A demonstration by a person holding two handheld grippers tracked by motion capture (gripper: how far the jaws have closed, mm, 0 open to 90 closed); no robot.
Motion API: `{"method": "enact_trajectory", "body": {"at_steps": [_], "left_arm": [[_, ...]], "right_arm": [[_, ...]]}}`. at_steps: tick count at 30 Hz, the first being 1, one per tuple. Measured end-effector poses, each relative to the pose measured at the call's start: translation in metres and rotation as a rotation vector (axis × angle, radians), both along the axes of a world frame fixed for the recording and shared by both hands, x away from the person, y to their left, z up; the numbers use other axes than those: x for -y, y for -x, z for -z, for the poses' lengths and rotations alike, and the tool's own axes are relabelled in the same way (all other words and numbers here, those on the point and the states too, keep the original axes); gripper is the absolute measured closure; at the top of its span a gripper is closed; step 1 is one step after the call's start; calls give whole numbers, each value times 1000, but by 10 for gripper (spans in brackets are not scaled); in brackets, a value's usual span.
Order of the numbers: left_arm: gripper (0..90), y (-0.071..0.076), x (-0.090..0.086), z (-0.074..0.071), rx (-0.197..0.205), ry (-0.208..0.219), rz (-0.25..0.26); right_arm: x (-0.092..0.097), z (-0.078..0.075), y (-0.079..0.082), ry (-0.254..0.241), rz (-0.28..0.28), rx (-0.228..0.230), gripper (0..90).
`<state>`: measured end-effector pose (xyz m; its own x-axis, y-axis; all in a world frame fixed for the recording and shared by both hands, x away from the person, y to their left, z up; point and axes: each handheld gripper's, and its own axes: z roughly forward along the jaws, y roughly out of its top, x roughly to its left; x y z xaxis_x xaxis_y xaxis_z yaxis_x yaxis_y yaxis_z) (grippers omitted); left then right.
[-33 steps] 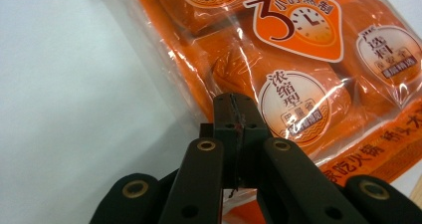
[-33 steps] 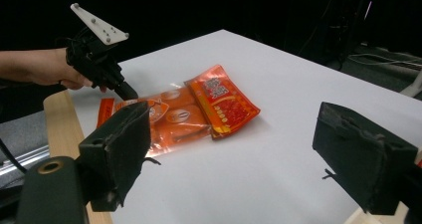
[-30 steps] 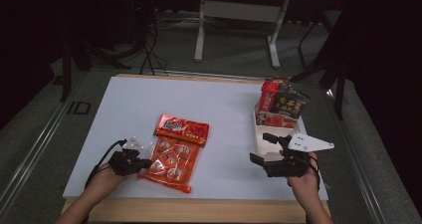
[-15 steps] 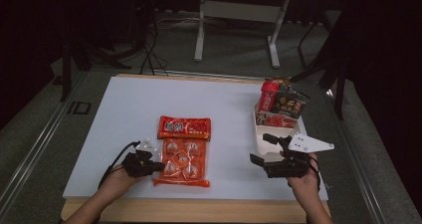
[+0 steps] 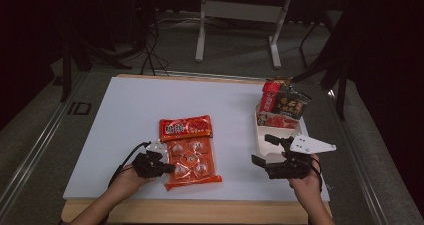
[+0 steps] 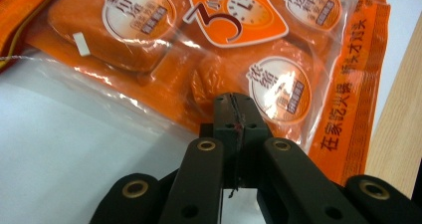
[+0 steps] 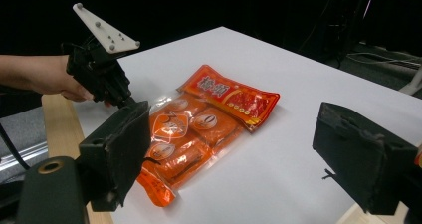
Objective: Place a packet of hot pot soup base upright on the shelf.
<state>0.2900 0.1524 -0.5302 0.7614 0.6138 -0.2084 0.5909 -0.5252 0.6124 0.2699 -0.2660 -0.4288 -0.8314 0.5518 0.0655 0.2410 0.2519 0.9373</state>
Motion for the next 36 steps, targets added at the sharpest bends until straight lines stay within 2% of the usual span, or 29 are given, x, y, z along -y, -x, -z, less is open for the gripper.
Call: {"method": "enact_trajectory", "body": {"at_steps": [1, 3, 4, 6, 11, 12, 13, 26, 36], "left_arm": [[898, -6, -2, 0, 13, -7, -26], [898, -9, -4, 0, 14, -9, -41], [898, -17, -7, 0, 24, -12, -72], [898, -23, -10, 1, 23, -10, -100], [898, -36, -11, 5, 39, -12, -141], [899, -37, -10, 5, 59, -21, -154], [899, -39, -10, 6, 61, -18, -157], [899, -45, -4, 4, 60, -5, -138], [899, -51, 20, 2, 66, 2, -92]], "right_arm": [[1, 0, 0, 1, 0, 1, 152], [1, 0, 1, -5, 1, 2, 152], [1, 0, 1, -5, 2, 2, 152], [2, 0, 1, 0, 4, 5, 154], [3, 0, -1, -10, 0, 1, 174], [3, 0, -1, -10, -2, 1, 174], [3, 0, -1, -8, -2, 2, 174], [-3, 2, 0, 8, -40, 17, 181], [0, 1, 0, 3, -22, 28, 187]]}}
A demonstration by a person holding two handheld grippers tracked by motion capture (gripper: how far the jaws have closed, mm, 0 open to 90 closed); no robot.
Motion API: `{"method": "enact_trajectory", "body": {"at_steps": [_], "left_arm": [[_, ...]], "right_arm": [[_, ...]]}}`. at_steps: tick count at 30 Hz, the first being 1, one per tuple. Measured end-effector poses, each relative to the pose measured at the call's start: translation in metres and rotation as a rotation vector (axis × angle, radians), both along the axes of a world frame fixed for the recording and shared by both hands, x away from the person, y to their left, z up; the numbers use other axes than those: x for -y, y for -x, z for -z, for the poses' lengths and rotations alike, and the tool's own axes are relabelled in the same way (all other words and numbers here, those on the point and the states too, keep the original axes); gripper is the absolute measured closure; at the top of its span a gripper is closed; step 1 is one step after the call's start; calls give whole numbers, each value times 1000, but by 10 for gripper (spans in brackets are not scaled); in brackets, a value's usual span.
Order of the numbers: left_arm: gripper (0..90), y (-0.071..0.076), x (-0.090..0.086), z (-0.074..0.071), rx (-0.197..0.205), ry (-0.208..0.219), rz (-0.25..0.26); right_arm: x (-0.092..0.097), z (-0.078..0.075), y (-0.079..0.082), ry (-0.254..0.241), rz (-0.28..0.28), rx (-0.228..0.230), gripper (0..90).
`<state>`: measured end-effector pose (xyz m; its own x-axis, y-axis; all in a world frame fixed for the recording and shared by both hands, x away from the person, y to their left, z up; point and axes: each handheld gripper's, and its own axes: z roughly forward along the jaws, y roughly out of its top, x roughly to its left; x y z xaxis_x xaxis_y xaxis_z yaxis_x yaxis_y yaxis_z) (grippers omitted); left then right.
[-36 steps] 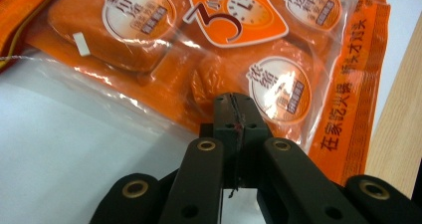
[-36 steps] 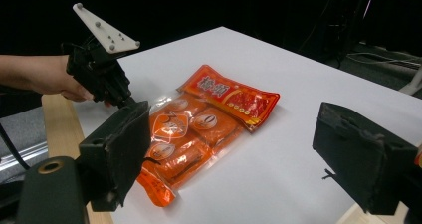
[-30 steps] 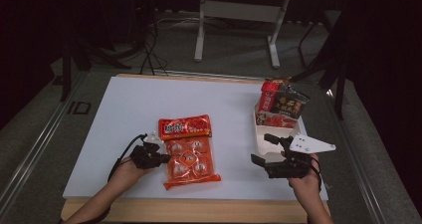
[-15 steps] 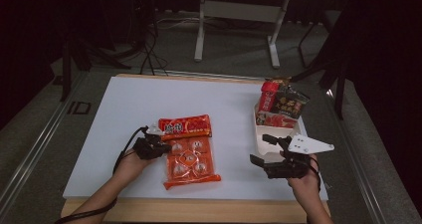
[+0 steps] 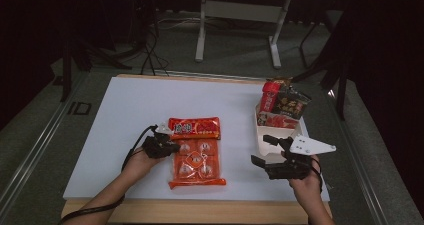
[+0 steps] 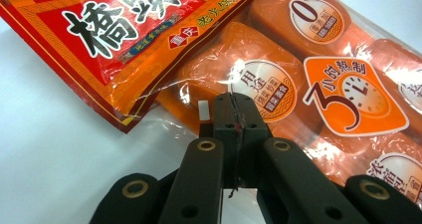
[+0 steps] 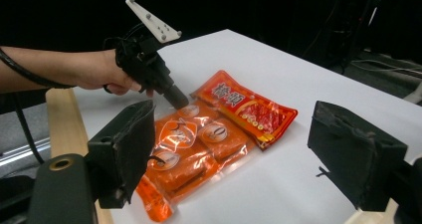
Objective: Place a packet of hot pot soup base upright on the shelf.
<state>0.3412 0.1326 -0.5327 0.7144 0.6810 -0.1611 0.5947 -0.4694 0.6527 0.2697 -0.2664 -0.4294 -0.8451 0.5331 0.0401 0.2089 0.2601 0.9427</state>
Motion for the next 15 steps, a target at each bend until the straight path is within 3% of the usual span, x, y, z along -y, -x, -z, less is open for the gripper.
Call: {"method": "enact_trajectory", "body": {"at_steps": [7, 11, 15], "left_arm": [[899, -2, 7, 0, 1, 3, 12], [896, -1, 5, -1, -12, 30, 17], [783, 1, 1, -7, -17, 76, 23]], "right_arm": [[4, -3, 2, -15, 1, 21, 183], [5, -4, 2, 7, 10, 39, 159], [2, -3, 2, 41, 19, 35, 148]]}}
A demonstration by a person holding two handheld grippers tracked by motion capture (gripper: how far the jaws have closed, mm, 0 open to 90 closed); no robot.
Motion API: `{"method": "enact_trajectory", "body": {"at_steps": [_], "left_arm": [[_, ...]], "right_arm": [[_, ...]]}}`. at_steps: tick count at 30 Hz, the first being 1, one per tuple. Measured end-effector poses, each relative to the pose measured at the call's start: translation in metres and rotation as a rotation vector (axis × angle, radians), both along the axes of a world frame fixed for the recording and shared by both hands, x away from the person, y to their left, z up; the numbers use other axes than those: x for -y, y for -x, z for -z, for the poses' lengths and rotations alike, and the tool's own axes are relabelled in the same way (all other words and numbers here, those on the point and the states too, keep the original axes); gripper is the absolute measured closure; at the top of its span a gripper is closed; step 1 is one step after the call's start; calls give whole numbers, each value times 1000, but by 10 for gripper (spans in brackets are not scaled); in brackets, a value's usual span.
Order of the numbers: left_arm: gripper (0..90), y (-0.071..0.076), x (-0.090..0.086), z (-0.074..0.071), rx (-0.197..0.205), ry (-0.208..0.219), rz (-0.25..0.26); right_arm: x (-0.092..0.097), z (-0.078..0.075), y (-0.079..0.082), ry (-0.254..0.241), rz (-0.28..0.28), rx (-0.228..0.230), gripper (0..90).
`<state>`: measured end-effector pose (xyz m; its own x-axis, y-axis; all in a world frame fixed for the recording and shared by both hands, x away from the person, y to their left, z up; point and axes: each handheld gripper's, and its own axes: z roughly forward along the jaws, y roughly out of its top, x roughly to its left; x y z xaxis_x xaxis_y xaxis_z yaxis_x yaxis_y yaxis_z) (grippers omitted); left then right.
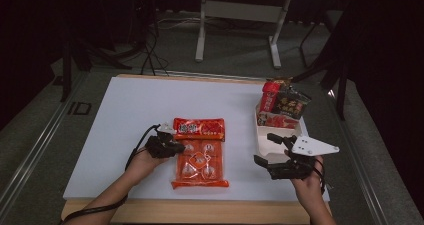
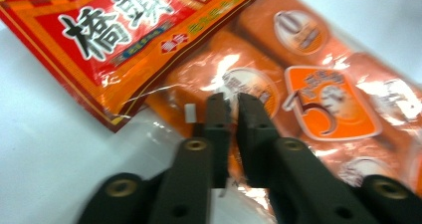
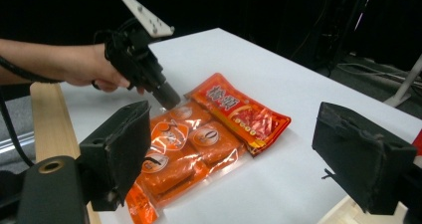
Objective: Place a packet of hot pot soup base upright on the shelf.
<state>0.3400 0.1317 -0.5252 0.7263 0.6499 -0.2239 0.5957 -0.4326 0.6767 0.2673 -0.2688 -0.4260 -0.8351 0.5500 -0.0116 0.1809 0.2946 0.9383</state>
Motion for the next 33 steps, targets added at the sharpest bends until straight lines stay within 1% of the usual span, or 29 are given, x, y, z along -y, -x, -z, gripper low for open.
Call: {"method": "enact_trajectory", "body": {"at_steps": [1, 2, 3, 5, 6, 8, 9, 10, 11, 12, 13, 14, 15, 16, 17, 19, 20, 21, 24, 25, 27, 28, 30, 32, 33], "left_arm": [[732, 0, 0, 0, 0, 0, 0], [671, 0, -4, -4, -3, 27, 1], [642, 0, -7, -5, 8, 34, -3], [569, -1, -13, -8, 21, 54, -21], [544, -2, -16, -9, 25, 59, -36], [484, -4, -22, -11, 33, 82, -69], [454, -4, -22, -11, 33, 82, -69], [443, -6, -24, -11, 33, 90, -84], [438, -8, -27, -11, 34, 96, -94], [415, -12, -30, -11, 39, 96, -116], [413, -12, -30, -11, 39, 96, -116], [413, -17, -32, -10, 37, 92, -127], [413, -17, -32, -10, 37, 92, -127], [413, -23, -34, -8, 38, 80, -139], [413, -23, -34, -8, 38, 80, -139], [413, -28, -34, -6, 45, 67, -151], [413, -34, -36, -3, 42, 64, -156], [413, -34, -36, -3, 42, 64, -156], [413, -47, -37, 4, 38, 62, -168], [413, -47, -37, 4, 38, 62, -168], [413, -52, -37, 6, 33, 66, -165], [413, -55, -37, 8, 34, 61, -165], [413, -62, -36, 13, 19, 65, -172], [413, -64, -35, 15, 11, 65, -170], [413, -66, -35, 16, 5, 57, -174]], "right_arm": [[0, 0, 0, 0, 0, 0, 148], [-2, 1, 1, 10, 0, -8, 136], [-3, 1, 2, 8, 9, 2, 133], [-4, 0, 3, 17, 23, -9, 107], [-5, 0, 3, 20, 31, -10, 104], [-6, 0, 5, 21, 48, 13, 101], [-6, 0, 5, 21, 48, 13, 101], [-6, -1, 6, 19, 53, 26, 100], [-6, -1, 6, 26, 59, 26, 100], [-7, -1, 6, 37, 61, 28, 101], [-7, -1, 6, 37, 61, 28, 101], [-8, -1, 7, 56, 67, 36, 101], [-8, -1, 7, 56, 67, 36, 101], [-9, 0, 8, 64, 66, 41, 101], [-9, 0, 8, 64, 66, 41, 101], [-11, 0, 9, 72, 55, 39, 102], [-12, 0, 10, 78, 47, 43, 103], [-13, 0, 10, 78, 42, 37, 103], [-15, 1, 11, 89, 36, 42, 103], [-15, 1, 11, 89, 36, 42, 103], [-16, 1, 12, 96, 36, 46, 103], [-16, 1, 12, 97, 32, 45, 103], [-16, 1, 12, 100, 31, 44, 103], [-16, 1, 12, 101, 31, 45, 103], [-16, 1, 12, 101, 31, 45, 103]]}}
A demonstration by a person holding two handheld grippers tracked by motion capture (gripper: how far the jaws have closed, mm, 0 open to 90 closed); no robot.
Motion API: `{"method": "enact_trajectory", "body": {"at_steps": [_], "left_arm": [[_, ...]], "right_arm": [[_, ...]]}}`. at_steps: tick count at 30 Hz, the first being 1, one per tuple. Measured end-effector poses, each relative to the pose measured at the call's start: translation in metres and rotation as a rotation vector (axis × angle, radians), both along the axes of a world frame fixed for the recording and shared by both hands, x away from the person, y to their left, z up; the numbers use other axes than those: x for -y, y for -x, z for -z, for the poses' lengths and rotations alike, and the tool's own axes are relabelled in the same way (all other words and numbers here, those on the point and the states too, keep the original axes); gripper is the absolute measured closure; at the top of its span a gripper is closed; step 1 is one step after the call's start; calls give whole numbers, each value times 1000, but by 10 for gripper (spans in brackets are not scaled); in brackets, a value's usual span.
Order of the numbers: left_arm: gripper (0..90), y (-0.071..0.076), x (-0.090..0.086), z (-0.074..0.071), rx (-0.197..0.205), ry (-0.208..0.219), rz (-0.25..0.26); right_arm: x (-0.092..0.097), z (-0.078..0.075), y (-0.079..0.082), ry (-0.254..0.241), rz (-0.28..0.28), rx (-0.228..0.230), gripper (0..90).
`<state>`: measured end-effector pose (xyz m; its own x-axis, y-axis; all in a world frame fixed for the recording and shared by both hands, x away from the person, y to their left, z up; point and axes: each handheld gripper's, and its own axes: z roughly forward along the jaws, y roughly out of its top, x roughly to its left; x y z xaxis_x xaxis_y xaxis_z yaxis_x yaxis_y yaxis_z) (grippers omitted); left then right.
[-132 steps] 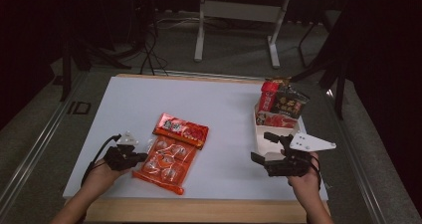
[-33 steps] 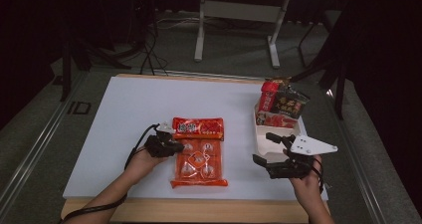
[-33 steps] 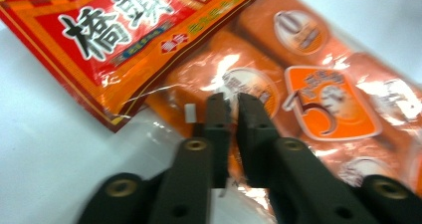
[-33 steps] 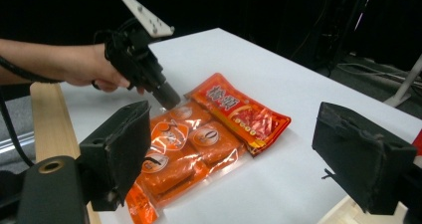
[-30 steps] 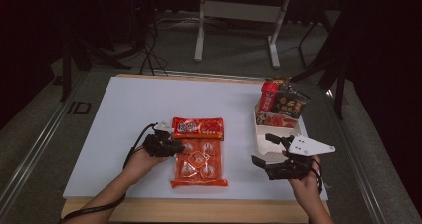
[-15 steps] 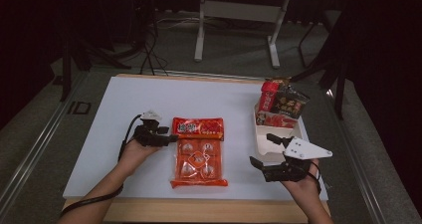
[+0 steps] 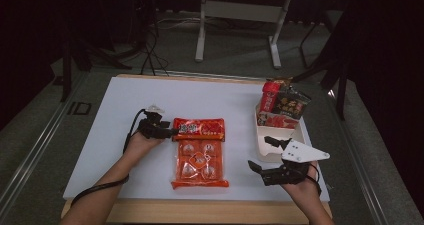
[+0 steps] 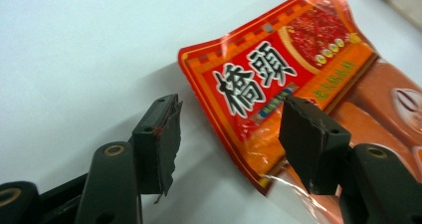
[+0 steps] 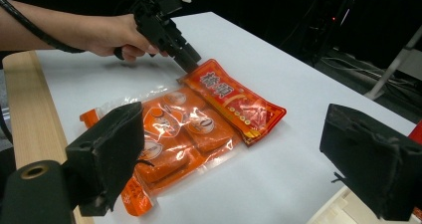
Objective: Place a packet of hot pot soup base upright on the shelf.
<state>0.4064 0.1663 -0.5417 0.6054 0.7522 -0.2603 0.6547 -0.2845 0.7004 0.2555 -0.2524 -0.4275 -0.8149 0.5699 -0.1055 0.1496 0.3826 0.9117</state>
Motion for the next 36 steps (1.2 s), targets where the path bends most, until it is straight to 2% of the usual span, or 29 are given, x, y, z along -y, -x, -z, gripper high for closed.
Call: {"method": "enact_trajectory", "body": {"at_steps": [5, 6, 7, 8, 10, 11, 13, 14, 22, 23, 27, 28, 29, 30, 31, 32, 36], "left_arm": [[457, -7, 3, 7, -19, 19, 14], [471, -9, 5, 9, -35, 20, 36], [483, -9, 5, 9, -35, 20, 36], [500, -11, 7, 10, -40, 35, 42], [526, -11, 8, 10, -41, 38, 45], [545, -12, 10, 11, -56, 59, 57], [560, -13, 12, 11, -54, 55, 62], [583, -14, 15, 11, -63, 62, 80], [646, -17, 21, 12, -76, 71, 101], [674, -18, 23, 12, -86, 79, 123], [752, -17, 31, 10, -71, 55, 125], [798, -17, 31, 10, -71, 55, 125], [798, -17, 31, 9, -71, 54, 124], [851, -16, 32, 8, -71, 51, 129], [884, -13, 36, 5, -47, 16, 129], [887, -11, 37, 3, -39, 4, 128], [892, -10, 37, -1, -30, 6, 130]], "right_arm": [[0, 0, 0, 1, -4, -4, 105], [0, 0, 0, 3, -5, -6, 120], [1, 0, 0, 1, -5, -10, 123], [1, 0, 0, -1, -6, -11, 123], [1, 1, -1, -2, -8, -11, 123], [2, 1, -1, -3, -7, -14, 123], [2, 1, -1, -4, -7, -16, 124], [2, 1, -1, -3, -8, -16, 127], [2, 1, -2, -10, -13, -23, 131], [2, 1, -2, -10, -11, -22, 132], [2, 2, -2, -8, -12, -22, 133], [2, 2, -2, -8, -12, -22, 133], [2, 2, -2, -7, -11, -20, 137], [3, 2, -2, -8, -10, -21, 138], [3, 2, -2, -7, -8, -22, 140], [3, 2, -3, -9, -10, -23, 145], [2, 2, -2, -4, -11, -21, 145]]}}
